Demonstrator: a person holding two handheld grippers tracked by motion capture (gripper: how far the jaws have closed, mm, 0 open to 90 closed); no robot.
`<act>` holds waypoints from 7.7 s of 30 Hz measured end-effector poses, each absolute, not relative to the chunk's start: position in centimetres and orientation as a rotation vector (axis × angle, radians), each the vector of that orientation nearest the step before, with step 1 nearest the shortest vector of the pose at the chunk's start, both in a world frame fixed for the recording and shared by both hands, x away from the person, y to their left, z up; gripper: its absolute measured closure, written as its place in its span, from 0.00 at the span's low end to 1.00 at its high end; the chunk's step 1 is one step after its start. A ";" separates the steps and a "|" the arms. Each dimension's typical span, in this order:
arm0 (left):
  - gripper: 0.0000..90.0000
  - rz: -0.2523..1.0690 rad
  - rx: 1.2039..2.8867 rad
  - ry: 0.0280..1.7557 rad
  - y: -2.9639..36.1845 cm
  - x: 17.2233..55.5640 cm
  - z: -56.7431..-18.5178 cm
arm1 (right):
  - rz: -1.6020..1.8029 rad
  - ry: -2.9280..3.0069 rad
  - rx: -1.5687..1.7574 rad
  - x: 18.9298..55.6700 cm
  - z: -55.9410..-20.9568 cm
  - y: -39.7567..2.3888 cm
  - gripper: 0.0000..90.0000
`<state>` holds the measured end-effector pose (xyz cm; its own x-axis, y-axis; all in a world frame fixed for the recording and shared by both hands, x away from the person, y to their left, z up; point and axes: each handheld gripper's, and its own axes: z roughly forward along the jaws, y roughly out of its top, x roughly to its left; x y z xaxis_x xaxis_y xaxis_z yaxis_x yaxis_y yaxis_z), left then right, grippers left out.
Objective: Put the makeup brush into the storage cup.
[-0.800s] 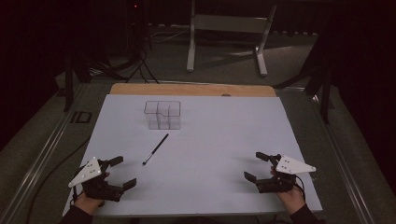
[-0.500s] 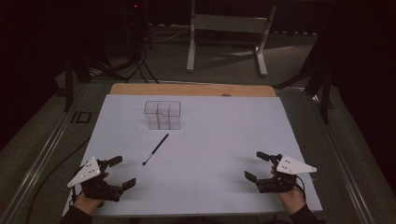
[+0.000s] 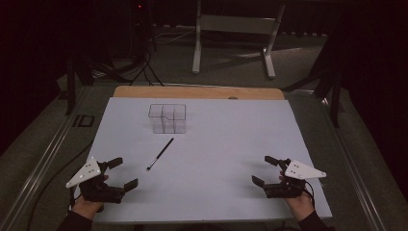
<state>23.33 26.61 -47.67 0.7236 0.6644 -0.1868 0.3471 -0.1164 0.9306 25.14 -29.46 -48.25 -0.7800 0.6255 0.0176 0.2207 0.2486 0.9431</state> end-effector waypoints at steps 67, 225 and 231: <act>0.17 0.123 2.309 1.146 20.0 34.2 -41.4 | 1.569 2.177 0.779 25.3 -48.2 -29.2 0.15; 0.96 -0.170 2.870 0.373 6.3 35.8 -45.0 | 1.463 2.237 0.677 25.9 -45.3 -27.3 0.15; 0.96 -0.166 2.870 0.383 6.2 35.9 -45.0 | 1.271 2.292 0.522 25.8 -43.4 -25.8 0.23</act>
<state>35.88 6.20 -44.98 0.9592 0.2439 -0.1431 0.2713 -0.9366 0.2219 25.85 -25.82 -43.40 -0.8196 0.5322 -0.2122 0.1017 0.4996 0.8603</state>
